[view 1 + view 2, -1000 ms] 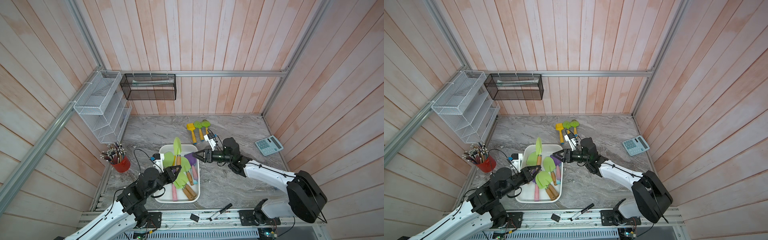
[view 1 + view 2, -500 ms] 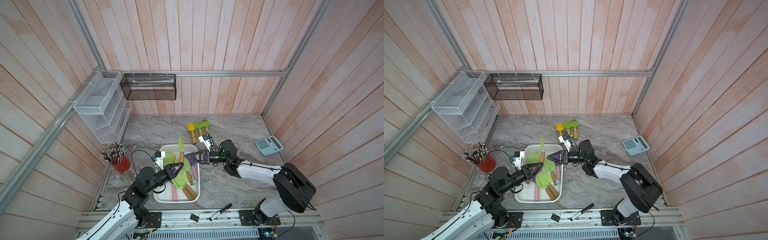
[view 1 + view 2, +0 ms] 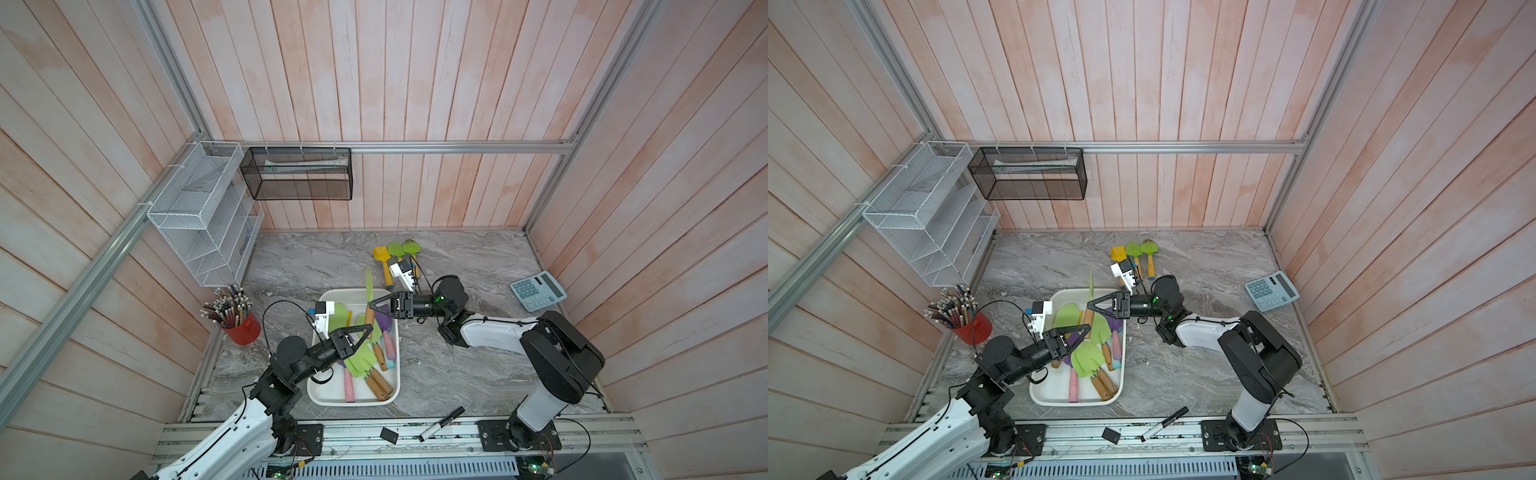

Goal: Take the shovel out of the storage box
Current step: Pick up the shovel from the storage box.

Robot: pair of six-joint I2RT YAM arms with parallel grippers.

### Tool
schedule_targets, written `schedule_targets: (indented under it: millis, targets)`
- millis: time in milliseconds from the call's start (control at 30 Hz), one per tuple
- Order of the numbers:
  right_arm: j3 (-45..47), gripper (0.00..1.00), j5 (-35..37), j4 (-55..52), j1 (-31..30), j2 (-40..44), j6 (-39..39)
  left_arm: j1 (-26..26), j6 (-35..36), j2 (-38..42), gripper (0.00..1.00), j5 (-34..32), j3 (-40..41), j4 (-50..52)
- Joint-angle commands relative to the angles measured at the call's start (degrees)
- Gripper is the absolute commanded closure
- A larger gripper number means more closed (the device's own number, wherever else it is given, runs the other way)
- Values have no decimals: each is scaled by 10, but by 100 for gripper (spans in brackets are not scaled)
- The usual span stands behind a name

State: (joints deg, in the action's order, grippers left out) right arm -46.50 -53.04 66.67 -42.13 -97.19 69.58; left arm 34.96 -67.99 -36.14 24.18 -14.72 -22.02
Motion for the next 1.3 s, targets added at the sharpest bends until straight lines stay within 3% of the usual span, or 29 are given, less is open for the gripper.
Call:
schedule_targets:
  millis: [0,200,800,1033,1100,1200,1267]
  targets:
    - [-16,50,-16,61,-2,-13,32,-4,-7,-3,85,18,13,-52]
    - [-20,60,-18,84,-3,-23,50,-8,-14,-11,85,24,23,-73]
    - [-33,68,-30,120,-10,-55,82,-12,-16,-33,85,35,33,-101]
    - [-33,78,-24,117,-13,-57,82,-12,-15,-32,85,36,34,-100]
    - [-32,80,-23,114,-11,-55,79,-13,-14,-30,79,35,34,-91]
    - [-29,80,-17,94,-1,-48,70,-18,-1,-16,49,31,27,-53]
    - [-23,81,-16,88,14,-43,68,-24,11,0,42,26,20,-16]
